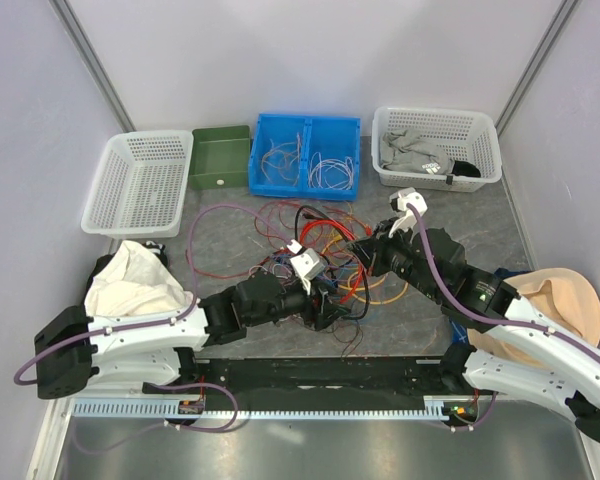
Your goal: Untangle the cables
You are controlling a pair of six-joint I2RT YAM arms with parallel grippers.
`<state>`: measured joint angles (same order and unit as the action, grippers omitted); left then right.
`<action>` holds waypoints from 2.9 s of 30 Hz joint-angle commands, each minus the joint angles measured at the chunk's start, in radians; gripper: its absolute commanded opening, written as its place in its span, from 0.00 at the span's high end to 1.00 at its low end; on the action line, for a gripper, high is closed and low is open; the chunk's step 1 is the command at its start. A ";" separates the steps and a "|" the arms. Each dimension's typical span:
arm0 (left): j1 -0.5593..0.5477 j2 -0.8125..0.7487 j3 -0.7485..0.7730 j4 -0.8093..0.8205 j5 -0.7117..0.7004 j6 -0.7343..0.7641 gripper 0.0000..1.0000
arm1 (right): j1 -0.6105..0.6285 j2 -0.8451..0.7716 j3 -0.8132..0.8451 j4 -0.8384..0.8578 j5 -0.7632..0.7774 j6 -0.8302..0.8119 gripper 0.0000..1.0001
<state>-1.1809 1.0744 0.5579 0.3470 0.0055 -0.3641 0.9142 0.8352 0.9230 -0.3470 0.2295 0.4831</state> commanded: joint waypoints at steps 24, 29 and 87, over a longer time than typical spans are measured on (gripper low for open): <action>-0.006 -0.252 0.525 -0.638 -0.119 0.119 0.98 | 0.003 -0.058 0.011 -0.156 0.145 0.043 0.03; -0.006 -0.209 0.536 -0.660 -0.105 0.119 0.98 | 0.003 -0.215 -0.125 0.014 0.044 0.081 0.03; 0.006 -0.060 0.994 -0.327 0.252 0.315 0.98 | 0.005 0.375 -0.258 1.175 -0.382 0.135 0.12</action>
<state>-1.1786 1.0344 1.5337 0.0486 0.2890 -0.1162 0.9146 1.2106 0.6758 0.7193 -0.1219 0.5701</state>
